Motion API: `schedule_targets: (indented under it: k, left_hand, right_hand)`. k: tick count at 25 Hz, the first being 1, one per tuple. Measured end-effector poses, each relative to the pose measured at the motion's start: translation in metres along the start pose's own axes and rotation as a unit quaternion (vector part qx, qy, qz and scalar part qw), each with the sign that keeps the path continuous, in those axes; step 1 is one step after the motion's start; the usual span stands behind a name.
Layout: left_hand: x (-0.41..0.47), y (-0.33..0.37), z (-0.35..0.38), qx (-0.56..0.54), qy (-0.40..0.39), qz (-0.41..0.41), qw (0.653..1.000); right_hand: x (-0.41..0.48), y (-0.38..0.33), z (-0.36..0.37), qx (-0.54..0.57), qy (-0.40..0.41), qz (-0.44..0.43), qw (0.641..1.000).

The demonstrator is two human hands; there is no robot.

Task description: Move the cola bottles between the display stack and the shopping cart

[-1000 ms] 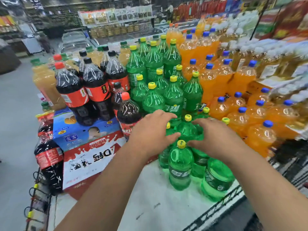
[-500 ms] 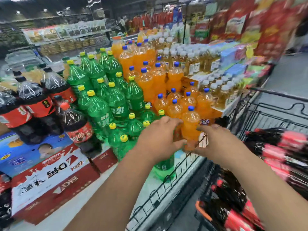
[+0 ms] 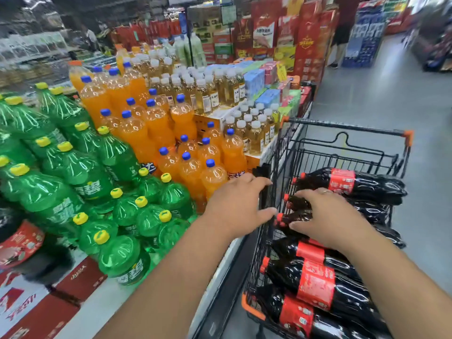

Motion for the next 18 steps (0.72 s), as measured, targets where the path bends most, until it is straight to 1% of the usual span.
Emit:
schedule_targets:
  k: [7,13,18]
  left_hand:
    - [0.079,0.022,0.030,-0.021,-0.048,0.077,0.996]
    - [0.131,0.034,0.054,-0.017,-0.079,0.137,0.987]
    - [0.155,0.042,0.082,-0.027,-0.114,0.171,0.978]
  right_hand:
    - [0.032,0.052,0.004,-0.002,-0.013,0.091,0.996]
    - [0.051,0.079,0.010,0.003,-0.019,0.163,0.986]
    - [0.054,0.100,0.023,-0.007,-0.032,0.196,0.980]
Point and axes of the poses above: each hand's wrist, its own x-axis towards the middle knuckle, its own z-axis out of the palm, y = z × x, the point moved 6 cm from there along x, towards the middle knuckle, and after that the axes turned 1 degree about -z, right-handed, at the moved point
